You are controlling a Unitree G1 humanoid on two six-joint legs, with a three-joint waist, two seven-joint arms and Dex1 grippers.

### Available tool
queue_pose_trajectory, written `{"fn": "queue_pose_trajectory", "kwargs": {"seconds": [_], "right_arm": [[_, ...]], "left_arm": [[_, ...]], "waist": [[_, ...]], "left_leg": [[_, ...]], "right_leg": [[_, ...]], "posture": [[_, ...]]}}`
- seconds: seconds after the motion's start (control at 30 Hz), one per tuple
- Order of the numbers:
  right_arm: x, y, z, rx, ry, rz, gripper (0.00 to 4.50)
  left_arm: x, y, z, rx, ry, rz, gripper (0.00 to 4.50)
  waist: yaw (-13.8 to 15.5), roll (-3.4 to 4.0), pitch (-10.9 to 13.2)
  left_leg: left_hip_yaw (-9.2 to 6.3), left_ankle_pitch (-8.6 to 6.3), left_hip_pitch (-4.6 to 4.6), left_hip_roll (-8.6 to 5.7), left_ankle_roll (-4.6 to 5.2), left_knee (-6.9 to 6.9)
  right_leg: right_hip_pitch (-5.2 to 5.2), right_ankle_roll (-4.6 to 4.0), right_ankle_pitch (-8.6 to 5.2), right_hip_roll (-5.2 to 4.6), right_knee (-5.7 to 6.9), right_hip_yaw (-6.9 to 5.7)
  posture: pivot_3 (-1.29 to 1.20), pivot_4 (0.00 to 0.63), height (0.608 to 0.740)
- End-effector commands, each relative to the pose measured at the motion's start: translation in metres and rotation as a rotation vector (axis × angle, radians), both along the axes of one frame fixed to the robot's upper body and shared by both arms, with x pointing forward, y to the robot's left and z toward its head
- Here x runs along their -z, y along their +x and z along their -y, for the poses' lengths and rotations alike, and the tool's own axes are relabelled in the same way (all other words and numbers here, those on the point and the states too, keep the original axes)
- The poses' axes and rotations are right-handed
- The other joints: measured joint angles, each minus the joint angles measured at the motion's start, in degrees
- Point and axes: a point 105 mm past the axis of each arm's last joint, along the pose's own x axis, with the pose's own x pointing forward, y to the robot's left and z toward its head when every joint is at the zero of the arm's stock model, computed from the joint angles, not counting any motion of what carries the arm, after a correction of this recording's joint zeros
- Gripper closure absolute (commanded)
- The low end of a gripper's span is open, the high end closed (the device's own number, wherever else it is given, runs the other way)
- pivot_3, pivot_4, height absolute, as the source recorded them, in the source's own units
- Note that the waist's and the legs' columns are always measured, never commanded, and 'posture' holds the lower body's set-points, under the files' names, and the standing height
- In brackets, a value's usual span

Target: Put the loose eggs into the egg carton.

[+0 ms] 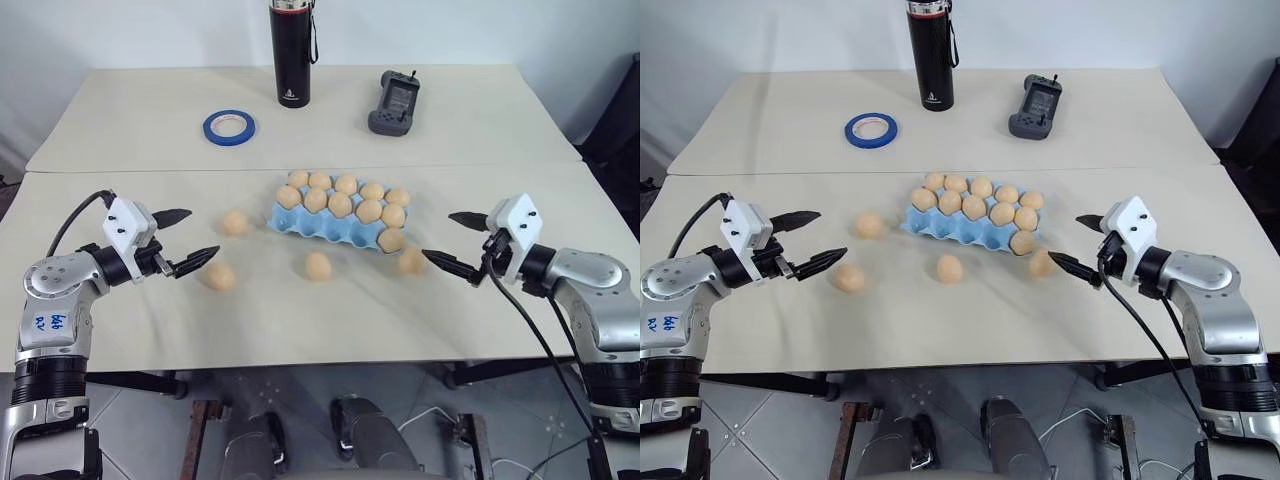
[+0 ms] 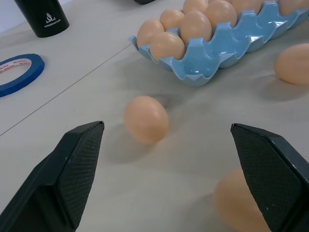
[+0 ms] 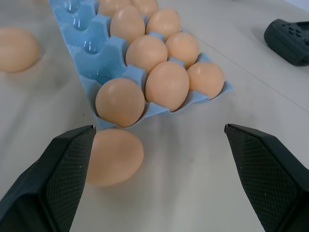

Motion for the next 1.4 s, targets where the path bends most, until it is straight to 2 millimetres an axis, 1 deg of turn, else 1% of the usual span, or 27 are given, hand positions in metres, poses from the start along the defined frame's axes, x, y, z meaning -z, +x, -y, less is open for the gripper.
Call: {"fn": "queue_pose_trajectory", "kwargs": {"seconds": [0.03,0.13,0.2,0.33,0.43,0.53,0.7,0.83,0.93,0.97,1.03,1.1,1.17,1.3,1.4], "right_arm": [[-0.017,-0.002,0.002,0.001,-0.002,0.060,0.00],[-0.018,-0.002,0.003,0.011,0.000,0.062,0.00],[-0.018,-0.001,0.004,0.014,-0.001,0.062,0.00],[-0.018,-0.001,0.006,0.035,-0.006,0.059,0.00],[-0.019,-0.001,0.010,0.069,0.007,0.034,0.00],[-0.022,-0.007,0.013,0.092,0.033,0.023,0.00],[-0.020,-0.033,0.016,0.138,0.082,-0.029,0.00],[-0.012,-0.057,0.009,0.143,0.108,-0.073,0.00],[-0.004,-0.065,0.002,0.161,0.118,-0.080,0.00],[-0.002,-0.066,-0.002,0.165,0.121,-0.079,0.00],[0.001,-0.064,-0.008,0.181,0.133,-0.064,0.00],[0.003,-0.057,-0.013,0.214,0.156,-0.041,0.00],[0.004,-0.050,-0.017,0.240,0.180,-0.020,0.00],[0.013,-0.036,-0.033,0.242,0.200,-0.031,0.00],[0.026,-0.023,-0.044,0.226,0.186,-0.068,0.00]], "left_arm": [[-0.014,0.001,0.000,0.017,0.017,0.051,0.03],[-0.012,0.006,-0.002,-0.021,0.036,0.051,0.03],[-0.009,0.007,-0.002,-0.026,0.030,0.016,0.03],[-0.007,0.009,0.002,-0.040,0.061,-0.002,0.03],[-0.007,0.008,0.008,-0.011,0.074,-0.004,0.03],[-0.008,0.008,0.010,0.019,0.057,-0.017,0.03],[-0.020,-0.007,0.019,0.195,-0.071,0.004,0.03],[-0.026,-0.024,0.029,0.379,-0.145,-0.012,0.03],[-0.026,-0.036,0.032,0.491,-0.189,-0.040,0.03],[-0.024,-0.040,0.031,0.511,-0.179,-0.056,0.03],[-0.016,-0.045,0.026,0.525,-0.144,-0.090,0.03],[-0.013,-0.048,0.020,0.526,-0.132,-0.107,0.03],[-0.012,-0.050,0.015,0.523,-0.131,-0.112,0.03],[-0.006,-0.053,0.000,0.481,-0.090,-0.133,0.03],[-0.008,-0.055,-0.005,0.472,-0.121,-0.121,0.03]], "waist": [[0.0,0.00,0.0],[-0.1,0.00,0.0],[-0.1,0.00,0.0],[0.0,-0.01,0.0],[0.0,-0.01,0.0],[0.1,-0.01,0.0],[0.5,-0.01,0.0],[0.6,-0.02,0.0],[0.4,-0.04,0.0],[0.4,-0.04,0.0],[0.2,-0.05,0.0],[-0.2,-0.16,0.1],[-0.3,-0.22,0.1],[-0.3,-0.26,0.0],[-0.2,-0.29,0.0]], "left_leg": [[0.00,0.00,0.00,0.00,0.00,0.00],[0.00,0.01,0.00,-0.01,0.00,0.00],[0.00,0.01,0.01,0.00,0.00,0.00],[-0.01,0.01,0.00,-0.01,0.00,0.00],[-0.01,0.01,0.00,-0.01,0.00,0.00],[-0.01,0.01,0.00,-0.01,0.00,0.00],[-0.08,0.01,-0.03,-0.01,-0.02,-0.06],[-0.09,0.01,-0.03,-0.01,-0.02,-0.03],[-0.21,0.05,0.02,-0.01,-0.02,-0.02],[-0.26,0.07,0.04,-0.02,-0.01,-0.01],[-0.30,0.12,0.07,-0.04,0.04,-0.01],[-0.34,0.15,0.17,-0.05,0.05,-0.04],[-0.37,0.07,0.54,-0.04,0.01,-0.31],[-0.53,0.16,0.60,0.01,0.14,-0.56],[-0.63,0.21,0.55,0.00,0.20,-0.74]], "right_leg": [[0.00,0.00,0.00,0.00,0.00,0.00],[0.00,0.00,0.01,0.00,0.01,0.00],[0.00,0.00,0.01,0.01,0.01,0.00],[0.00,0.00,0.01,0.00,0.01,0.00],[0.00,0.01,0.01,-0.01,0.00,0.00],[0.00,0.00,0.01,0.00,0.01,0.00],[0.00,0.01,0.00,0.00,-0.04,-0.04],[0.02,0.01,0.00,0.00,-0.02,-0.05],[0.14,-0.01,0.01,0.00,-0.04,-0.12],[0.20,-0.01,0.02,0.00,-0.05,-0.14],[0.25,-0.02,0.02,-0.01,-0.07,-0.17],[0.39,-0.07,0.05,-0.01,-0.16,-0.21],[0.74,-0.23,0.18,-0.02,-0.44,-0.28],[0.93,-0.41,0.50,-0.03,-0.93,-0.52],[0.97,-0.48,0.55,-0.06,-1.21,-0.63]], "posture": [[0.00,0.150,0.740],[0.00,0.150,0.740],[0.00,0.150,0.740],[0.00,0.150,0.740],[0.00,0.150,0.740],[0.00,0.150,0.740],[0.00,0.150,0.740],[0.00,0.150,0.740],[0.00,0.150,0.740],[0.00,0.150,0.740],[0.00,0.150,0.740],[0.00,0.150,0.740],[0.00,0.150,0.740],[0.00,0.150,0.740],[0.00,0.150,0.740]]}}
